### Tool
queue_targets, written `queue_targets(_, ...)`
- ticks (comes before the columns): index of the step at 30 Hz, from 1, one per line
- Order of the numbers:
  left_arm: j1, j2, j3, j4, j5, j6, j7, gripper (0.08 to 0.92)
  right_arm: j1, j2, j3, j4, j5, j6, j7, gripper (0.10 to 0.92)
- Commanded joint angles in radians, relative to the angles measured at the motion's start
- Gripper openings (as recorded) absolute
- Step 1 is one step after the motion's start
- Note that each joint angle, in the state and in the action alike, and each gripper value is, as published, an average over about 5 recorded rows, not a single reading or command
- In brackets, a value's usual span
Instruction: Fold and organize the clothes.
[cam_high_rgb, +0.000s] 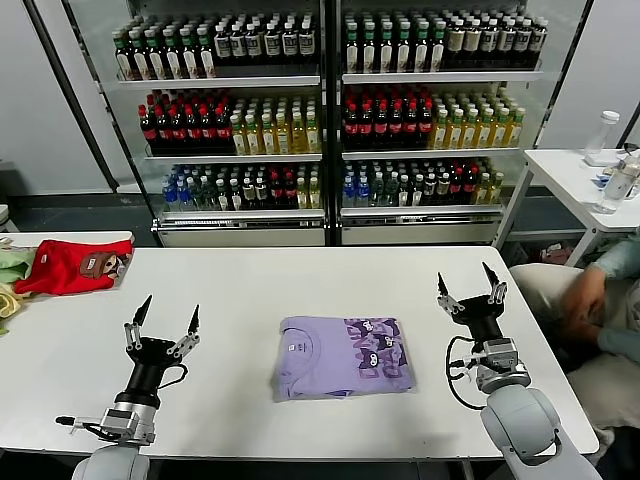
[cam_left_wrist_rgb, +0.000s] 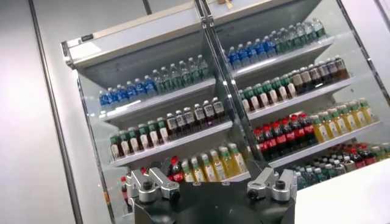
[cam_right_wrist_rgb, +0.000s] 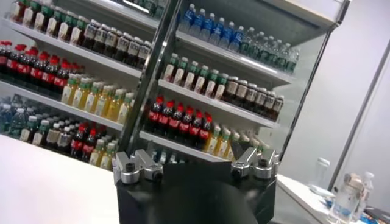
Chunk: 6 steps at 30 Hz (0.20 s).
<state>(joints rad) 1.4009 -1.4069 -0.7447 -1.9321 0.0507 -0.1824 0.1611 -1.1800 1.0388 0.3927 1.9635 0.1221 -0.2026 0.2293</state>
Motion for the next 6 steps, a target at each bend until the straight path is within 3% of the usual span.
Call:
queue_targets(1, -0.004, 0.009, -0.005, 0.007, 0.003, 0.007, -0.001, 0.823, 0.007, -0.006, -0.011, -0.004, -0.007, 0.004, 0.001, 0.823)
queue_targets(6, -0.005, 0.010, -0.009, 0.009, 0.002, 0.008, -0.004, 0.823, 0.010, -0.006, -0.023, -0.009, -0.007, 0.005, 0.001, 0.823)
